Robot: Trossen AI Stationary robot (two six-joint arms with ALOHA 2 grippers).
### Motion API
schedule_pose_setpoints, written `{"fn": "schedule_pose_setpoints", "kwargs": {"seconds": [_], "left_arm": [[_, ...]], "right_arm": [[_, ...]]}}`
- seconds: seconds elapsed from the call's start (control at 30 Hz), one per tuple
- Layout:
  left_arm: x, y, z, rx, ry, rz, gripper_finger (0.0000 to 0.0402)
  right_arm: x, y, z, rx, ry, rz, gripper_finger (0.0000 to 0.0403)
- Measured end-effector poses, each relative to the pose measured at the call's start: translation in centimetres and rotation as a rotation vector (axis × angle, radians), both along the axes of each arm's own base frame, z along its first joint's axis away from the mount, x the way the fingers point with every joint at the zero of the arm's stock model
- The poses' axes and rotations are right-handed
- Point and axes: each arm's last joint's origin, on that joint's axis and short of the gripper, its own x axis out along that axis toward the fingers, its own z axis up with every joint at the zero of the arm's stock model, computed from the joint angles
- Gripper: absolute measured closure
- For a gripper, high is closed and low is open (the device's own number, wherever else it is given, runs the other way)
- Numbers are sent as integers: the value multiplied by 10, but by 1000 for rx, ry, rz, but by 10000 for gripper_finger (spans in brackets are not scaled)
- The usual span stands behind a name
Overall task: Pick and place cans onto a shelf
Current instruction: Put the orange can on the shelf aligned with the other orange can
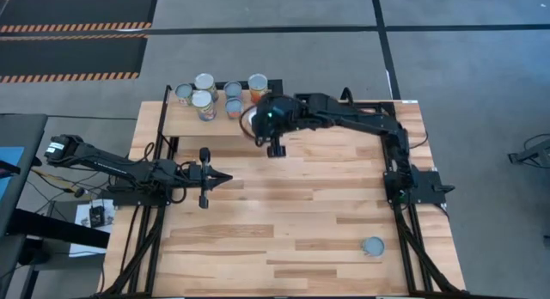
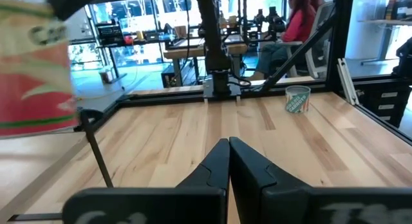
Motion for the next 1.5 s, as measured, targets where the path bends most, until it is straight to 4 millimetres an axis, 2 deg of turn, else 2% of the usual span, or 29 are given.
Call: {"fn": "schedule_pose_setpoints", "kwargs": {"seconds": [0.17,0.4,0.63,0.9,1.2,1.37,1.5], "left_arm": [[0,0,0,1,0,1,401],[0,0,0,1,0,2,401],[0,0,0,0,0,2,401],[0,0,0,0,0,2,401],[0,0,0,-1,-1,2,401],[0,0,0,-3,0,2,401],[0,0,0,-4,0,2,401]], "right_arm": [[-2,-20,-1,-38,10,-5,399],[-4,-36,-1,-69,15,-9,398],[-3,-48,-14,-83,43,-8,397],[-5,-59,-16,-81,45,-29,397],[-6,-63,-17,-71,45,-11,386],[-4,-65,-28,-67,70,-7,385],[-4,-65,-29,-67,69,-10,380]]}}
